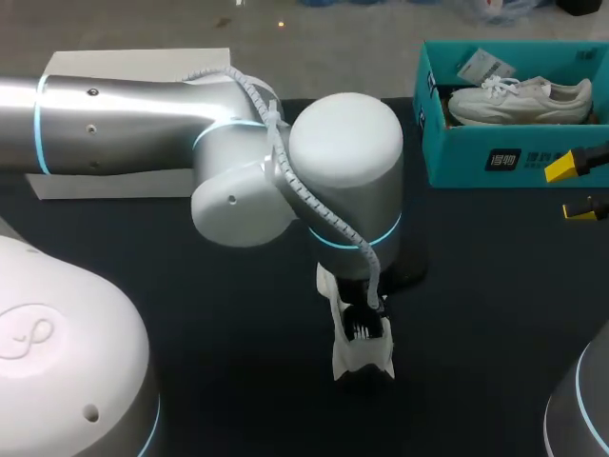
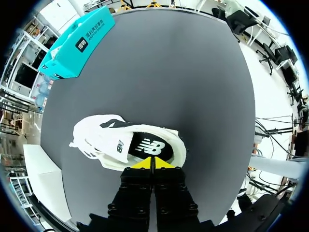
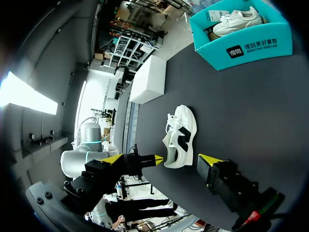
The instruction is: Take the shoe out of the shoebox, open the shoe tongue, remove and reinsert the insole, then place the shoe into the shoebox
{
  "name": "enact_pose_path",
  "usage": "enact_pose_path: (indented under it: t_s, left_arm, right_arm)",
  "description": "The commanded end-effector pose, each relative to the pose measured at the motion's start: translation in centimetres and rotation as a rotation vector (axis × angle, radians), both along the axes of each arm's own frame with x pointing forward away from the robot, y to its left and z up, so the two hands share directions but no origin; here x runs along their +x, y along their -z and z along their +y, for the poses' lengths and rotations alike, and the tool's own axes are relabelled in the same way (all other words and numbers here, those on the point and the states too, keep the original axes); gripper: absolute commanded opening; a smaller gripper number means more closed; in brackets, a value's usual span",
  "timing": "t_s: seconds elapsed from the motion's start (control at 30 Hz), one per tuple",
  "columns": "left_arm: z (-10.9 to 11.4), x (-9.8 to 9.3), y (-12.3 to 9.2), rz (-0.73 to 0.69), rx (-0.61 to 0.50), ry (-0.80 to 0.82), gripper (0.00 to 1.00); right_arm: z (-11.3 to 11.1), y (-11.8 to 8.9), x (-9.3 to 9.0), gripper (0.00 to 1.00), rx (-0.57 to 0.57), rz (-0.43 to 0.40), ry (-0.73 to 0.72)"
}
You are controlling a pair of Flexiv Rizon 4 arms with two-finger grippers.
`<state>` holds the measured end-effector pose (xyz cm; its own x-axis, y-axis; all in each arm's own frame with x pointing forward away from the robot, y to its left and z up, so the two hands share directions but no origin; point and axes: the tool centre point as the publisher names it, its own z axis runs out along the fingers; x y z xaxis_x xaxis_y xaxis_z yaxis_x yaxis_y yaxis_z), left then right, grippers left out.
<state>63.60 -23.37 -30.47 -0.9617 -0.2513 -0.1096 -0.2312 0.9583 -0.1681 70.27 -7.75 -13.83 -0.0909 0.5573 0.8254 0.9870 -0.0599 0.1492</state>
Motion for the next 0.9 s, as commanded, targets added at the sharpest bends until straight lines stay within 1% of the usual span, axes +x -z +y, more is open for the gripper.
enact_pose_path:
  t_s: [0.03,0.07,0.27,0.67,0.9]
  left_arm:
    - [0.6,-0.5,0.2,-0.015,-0.025,-0.035,0.86]
    - [0.5,-0.6,0.3,-0.015,-0.025,-0.047,1.00]
    - [0.0,-0.7,1.5,0.028,-0.025,-0.077,1.00]
    - [-2.0,-1.6,3.8,0.073,0.036,0.019,1.00]
    - [-2.4,-2.9,4.3,0.077,0.046,0.058,1.00]
  right_arm:
    - [0.0,0.0,0.0,1.00,-0.002,0.001,0.001]
    - [0.0,0.0,0.0,1.00,-0.002,0.001,0.001]
    - [0.0,0.0,0.0,1.00,-0.002,0.001,0.001]
    - [0.0,0.0,0.0,1.00,-0.002,0.001,0.001]
    - [0.0,0.0,0.0,1.00,-0.002,0.001,0.001]
